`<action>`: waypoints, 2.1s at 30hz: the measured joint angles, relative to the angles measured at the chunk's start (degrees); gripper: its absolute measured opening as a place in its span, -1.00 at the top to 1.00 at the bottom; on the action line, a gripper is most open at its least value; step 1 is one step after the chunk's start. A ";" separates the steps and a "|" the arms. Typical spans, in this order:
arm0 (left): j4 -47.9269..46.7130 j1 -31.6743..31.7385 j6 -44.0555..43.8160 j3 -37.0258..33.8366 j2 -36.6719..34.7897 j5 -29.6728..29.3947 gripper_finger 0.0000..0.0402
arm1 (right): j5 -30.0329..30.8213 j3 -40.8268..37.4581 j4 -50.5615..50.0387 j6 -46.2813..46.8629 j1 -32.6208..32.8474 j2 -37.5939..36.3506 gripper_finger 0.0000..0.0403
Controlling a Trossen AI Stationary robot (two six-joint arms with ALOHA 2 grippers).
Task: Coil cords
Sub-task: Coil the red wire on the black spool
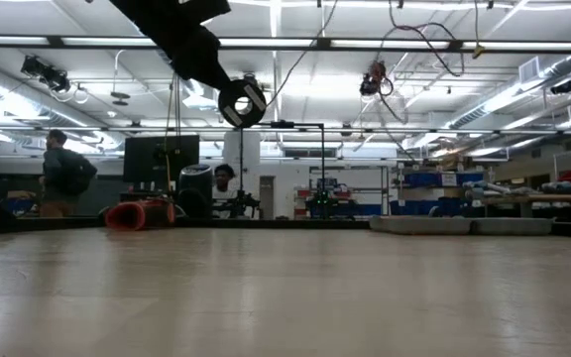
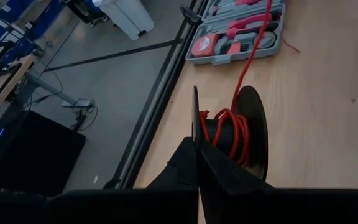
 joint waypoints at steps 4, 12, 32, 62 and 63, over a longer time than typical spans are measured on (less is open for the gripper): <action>0.07 -0.02 0.02 0.00 0.93 -1.09 1.00 | -1.58 0.00 8.80 -3.07 1.50 4.95 1.00; 0.74 -0.02 0.26 0.00 3.73 -7.37 1.00 | -5.46 1.83 22.26 -7.59 2.64 14.21 1.00; 18.39 0.02 1.71 -0.02 4.13 -9.43 1.00 | -13.78 16.09 25.44 -10.54 4.32 34.76 1.00; 43.17 0.00 -1.44 -0.02 4.13 15.12 1.00 | -14.09 15.87 -4.21 -8.78 4.17 34.83 0.99; 43.24 0.00 -1.38 -0.02 4.13 15.21 1.00 | -14.48 15.88 -4.35 -9.72 4.10 34.72 0.99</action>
